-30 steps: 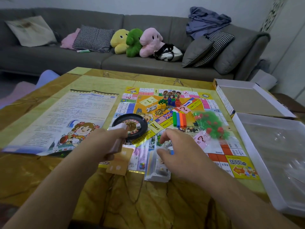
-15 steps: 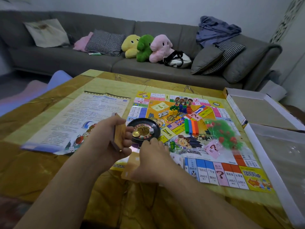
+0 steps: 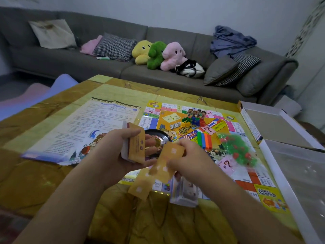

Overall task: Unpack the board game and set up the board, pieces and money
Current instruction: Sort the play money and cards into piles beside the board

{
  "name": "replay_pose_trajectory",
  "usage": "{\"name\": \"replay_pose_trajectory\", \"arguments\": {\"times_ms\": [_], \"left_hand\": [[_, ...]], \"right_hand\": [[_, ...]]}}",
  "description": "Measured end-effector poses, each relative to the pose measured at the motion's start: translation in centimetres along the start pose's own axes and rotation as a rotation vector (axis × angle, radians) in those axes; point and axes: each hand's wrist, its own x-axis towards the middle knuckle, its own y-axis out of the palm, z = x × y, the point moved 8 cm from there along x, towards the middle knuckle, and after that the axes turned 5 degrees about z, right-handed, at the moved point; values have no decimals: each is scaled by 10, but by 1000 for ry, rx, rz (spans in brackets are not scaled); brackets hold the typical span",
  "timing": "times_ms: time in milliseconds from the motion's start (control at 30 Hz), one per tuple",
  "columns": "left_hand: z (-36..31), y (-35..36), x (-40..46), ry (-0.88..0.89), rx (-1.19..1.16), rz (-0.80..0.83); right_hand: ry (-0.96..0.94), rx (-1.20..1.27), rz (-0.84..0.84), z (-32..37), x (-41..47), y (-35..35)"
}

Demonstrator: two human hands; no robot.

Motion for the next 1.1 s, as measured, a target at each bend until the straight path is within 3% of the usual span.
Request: {"name": "replay_pose_trajectory", "arguments": {"times_ms": [200,400,500,767,867,1000,1100], "left_hand": [[35,46,0,-98,219,73],[71,97,3,-130,229,169],[72,109,3,-107,222,239],[66,120,4,-51,362,308],[63,103,8,-74,314,217],[35,62,15,-2,324,-50],[12,20,21,55,400,-286]], "right_hand": [[-25,219,-91,-14,-23,-39],[36,176,-71,-38,-26,-38],[-20,185,16,-38,-32,-41],[-120,111,21,-35,-38,-51],[-183,105,20,-27,-42,-52],[-266,-52,-253,-17,-45,-58],[-197,-313,-91,-13,-32,-11]]}}
